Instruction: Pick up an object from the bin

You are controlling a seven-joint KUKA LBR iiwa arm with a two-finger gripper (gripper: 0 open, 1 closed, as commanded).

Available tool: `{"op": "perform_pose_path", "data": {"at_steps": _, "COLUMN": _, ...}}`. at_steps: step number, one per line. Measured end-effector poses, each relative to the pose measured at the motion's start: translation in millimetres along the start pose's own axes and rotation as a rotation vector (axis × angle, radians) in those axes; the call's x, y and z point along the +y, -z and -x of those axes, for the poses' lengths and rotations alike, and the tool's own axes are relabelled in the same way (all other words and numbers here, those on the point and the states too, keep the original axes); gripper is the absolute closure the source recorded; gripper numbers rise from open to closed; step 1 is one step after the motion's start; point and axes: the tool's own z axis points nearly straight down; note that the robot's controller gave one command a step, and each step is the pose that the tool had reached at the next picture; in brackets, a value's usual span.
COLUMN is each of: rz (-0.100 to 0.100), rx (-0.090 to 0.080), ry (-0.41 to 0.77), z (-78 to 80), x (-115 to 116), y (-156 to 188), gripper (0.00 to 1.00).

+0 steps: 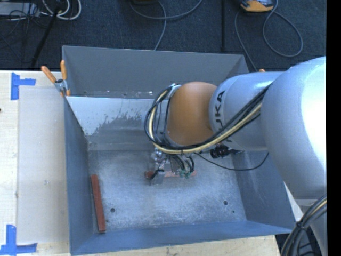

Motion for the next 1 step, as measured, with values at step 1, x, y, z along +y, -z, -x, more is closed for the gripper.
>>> {"op": "perform_pose_path", "data": {"at_steps": 1, "rz": 0.001, "rx": -0.010, "ry": -0.009, "z": -2.2, "x": -3.7, "y": 155.1, "gripper": 1.00}}
